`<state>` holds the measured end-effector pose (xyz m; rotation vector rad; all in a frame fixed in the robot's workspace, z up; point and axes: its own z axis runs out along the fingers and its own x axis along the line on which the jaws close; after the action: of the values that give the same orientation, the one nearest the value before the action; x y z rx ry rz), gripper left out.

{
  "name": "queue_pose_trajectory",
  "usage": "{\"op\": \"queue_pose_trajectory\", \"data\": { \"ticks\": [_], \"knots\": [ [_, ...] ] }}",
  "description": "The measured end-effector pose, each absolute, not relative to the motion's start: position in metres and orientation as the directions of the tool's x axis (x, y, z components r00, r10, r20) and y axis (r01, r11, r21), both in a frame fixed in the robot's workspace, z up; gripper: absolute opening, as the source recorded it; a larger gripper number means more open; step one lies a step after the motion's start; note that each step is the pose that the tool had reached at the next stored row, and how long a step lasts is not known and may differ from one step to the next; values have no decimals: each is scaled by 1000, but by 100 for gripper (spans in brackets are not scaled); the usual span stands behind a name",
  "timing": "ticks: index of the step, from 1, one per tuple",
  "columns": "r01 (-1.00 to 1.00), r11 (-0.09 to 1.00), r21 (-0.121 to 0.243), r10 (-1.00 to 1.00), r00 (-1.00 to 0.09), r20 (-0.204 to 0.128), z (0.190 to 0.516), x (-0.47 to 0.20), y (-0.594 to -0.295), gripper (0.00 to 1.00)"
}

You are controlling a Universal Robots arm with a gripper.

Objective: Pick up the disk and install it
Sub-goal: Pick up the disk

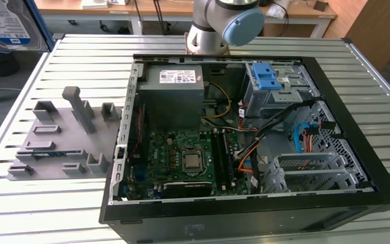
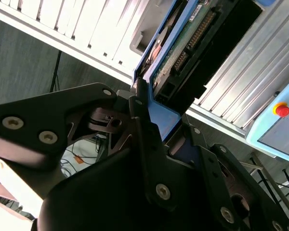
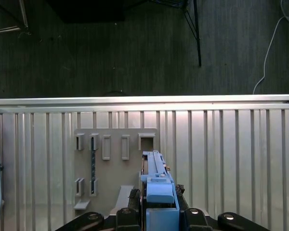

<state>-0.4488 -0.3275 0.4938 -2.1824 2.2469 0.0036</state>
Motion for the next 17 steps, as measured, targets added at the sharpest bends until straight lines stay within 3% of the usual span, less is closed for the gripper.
{"op": "queue_pose_trajectory", "data": {
  "ticks": [17],
  "knots": [
    [-1000, 29, -5, -1000, -29, -10, 494, -449, -347, 37]
  ]
}}
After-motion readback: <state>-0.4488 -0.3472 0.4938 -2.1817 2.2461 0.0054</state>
